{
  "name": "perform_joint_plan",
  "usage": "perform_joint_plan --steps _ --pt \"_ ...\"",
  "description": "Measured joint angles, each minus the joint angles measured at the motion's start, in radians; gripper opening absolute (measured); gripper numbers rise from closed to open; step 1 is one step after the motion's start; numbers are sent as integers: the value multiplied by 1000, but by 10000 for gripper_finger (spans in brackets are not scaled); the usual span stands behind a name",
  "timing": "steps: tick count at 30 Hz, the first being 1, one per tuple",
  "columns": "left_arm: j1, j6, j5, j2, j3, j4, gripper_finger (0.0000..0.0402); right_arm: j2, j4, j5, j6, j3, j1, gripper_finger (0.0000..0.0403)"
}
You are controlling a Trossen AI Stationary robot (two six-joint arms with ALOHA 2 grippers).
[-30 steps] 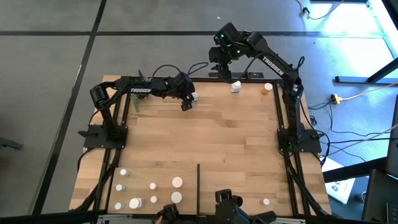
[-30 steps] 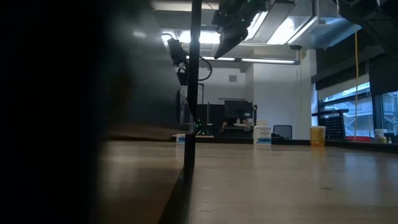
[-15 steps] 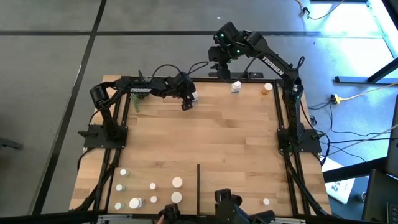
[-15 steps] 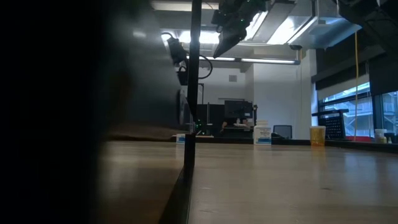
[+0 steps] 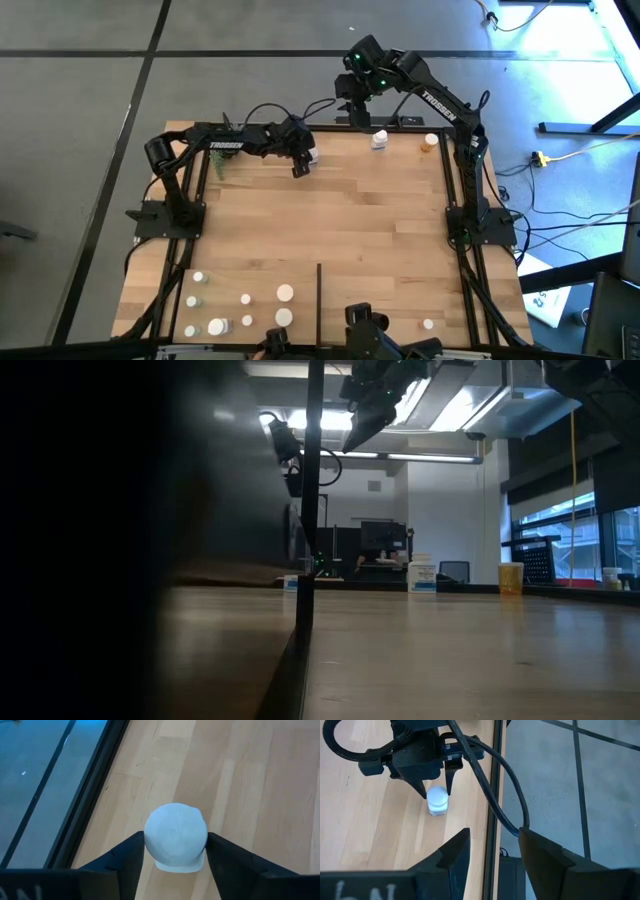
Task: Pick and place medicine bottles onto shelf by color
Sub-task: Put the left white pill bottle on the shelf aligned with the other white pill bottle
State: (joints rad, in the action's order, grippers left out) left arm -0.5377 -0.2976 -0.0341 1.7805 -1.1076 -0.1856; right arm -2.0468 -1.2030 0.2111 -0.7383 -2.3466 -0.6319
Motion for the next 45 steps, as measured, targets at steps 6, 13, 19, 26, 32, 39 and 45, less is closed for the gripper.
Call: perform_joint_plan --steps 6,13,19,26,32,39,45 --pt "0 7 0 0 0 -1 185 0 0 0 0 0 0 170" --pt "4 24 -1 -1 0 -8 182 0 1 0 0 0 0 170" --pt "4 41 -1 -8 -1 -33 182 0 11 0 0 0 0 170" --pt "18 62 -40 -67 2 -135 181 0 10 0 0 0 0 170" --pt "52 87 -86 -115 2 -206 180 0 10 0 0 0 0 170" --pt "93 129 -126 -177 2 -305 180 0 10 0 0 0 0 170" --pt "118 163 -151 -229 1 -383 179 0 10 0 0 0 0 170"
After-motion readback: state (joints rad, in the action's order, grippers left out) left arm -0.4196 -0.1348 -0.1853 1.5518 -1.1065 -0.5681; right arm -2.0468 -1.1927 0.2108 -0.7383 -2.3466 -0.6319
